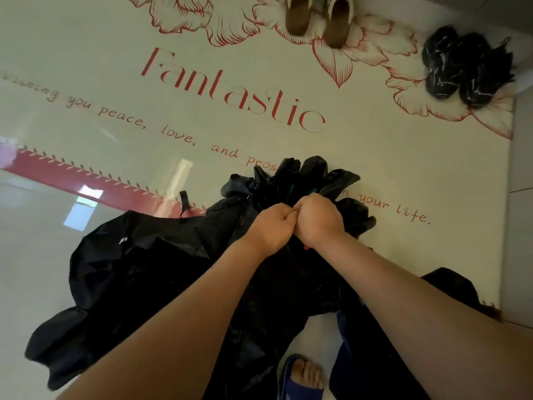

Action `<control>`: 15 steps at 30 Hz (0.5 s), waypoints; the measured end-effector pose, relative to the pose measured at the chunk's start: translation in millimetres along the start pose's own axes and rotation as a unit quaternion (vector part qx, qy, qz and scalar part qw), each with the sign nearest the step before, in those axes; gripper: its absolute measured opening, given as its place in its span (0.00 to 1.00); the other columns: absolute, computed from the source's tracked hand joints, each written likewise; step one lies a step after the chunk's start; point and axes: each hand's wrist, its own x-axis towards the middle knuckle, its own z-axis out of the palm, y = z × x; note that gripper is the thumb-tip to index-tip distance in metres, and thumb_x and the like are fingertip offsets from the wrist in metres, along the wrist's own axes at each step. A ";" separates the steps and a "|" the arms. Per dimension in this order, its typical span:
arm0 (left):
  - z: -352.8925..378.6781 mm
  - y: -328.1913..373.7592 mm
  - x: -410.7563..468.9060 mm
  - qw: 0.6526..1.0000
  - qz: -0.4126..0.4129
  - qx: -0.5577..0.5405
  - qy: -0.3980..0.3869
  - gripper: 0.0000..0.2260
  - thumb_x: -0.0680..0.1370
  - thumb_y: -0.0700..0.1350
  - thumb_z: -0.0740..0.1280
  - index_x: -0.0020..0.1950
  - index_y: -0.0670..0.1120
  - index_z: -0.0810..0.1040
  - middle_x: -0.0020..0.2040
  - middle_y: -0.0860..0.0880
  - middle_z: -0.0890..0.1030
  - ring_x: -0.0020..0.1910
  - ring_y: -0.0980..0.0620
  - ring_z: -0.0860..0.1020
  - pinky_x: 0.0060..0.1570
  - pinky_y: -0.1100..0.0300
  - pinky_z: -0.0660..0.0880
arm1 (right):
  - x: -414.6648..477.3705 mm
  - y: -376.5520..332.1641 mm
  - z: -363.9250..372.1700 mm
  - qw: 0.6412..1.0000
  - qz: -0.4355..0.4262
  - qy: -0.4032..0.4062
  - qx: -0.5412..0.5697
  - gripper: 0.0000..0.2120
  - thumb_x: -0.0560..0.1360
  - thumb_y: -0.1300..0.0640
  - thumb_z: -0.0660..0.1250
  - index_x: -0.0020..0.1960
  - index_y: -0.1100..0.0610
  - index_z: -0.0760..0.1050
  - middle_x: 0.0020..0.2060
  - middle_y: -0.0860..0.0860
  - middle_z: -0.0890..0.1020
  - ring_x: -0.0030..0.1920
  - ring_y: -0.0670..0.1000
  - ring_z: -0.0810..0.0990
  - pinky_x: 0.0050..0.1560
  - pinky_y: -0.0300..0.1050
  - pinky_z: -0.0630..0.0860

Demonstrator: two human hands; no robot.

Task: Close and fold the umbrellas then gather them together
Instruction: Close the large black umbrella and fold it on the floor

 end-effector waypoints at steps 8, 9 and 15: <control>15.4 9.5 27.2 0.998 0.050 -0.031 0.014 0.20 0.83 0.53 0.54 0.43 0.40 0.77 0.44 0.42 0.81 0.43 0.44 0.78 0.48 0.50 0.75 | 24.7 20.8 -21.7 0.999 0.030 0.010 0.033 0.12 0.73 0.63 0.66 0.37 0.50 0.82 0.37 0.49 0.84 0.39 0.50 0.82 0.40 0.45 0.80; 16.8 9.0 24.0 0.998 0.056 -0.027 0.007 0.19 0.83 0.51 0.54 0.47 0.41 0.80 0.47 0.42 0.83 0.46 0.44 0.79 0.50 0.48 0.76 | 20.9 21.1 -22.3 0.999 0.020 -0.003 0.027 0.10 0.73 0.62 0.66 0.38 0.50 0.81 0.38 0.48 0.83 0.40 0.50 0.82 0.41 0.45 0.80; -8.2 -10.6 -23.8 0.999 0.036 0.025 0.031 0.19 0.81 0.49 0.62 0.73 0.50 0.70 0.65 0.50 0.76 0.62 0.52 0.75 0.63 0.59 0.70 | -15.5 11.9 -19.6 0.997 0.013 -0.049 -0.056 0.21 0.74 0.45 0.67 0.64 0.51 0.75 0.60 0.52 0.74 0.53 0.56 0.80 0.49 0.49 0.78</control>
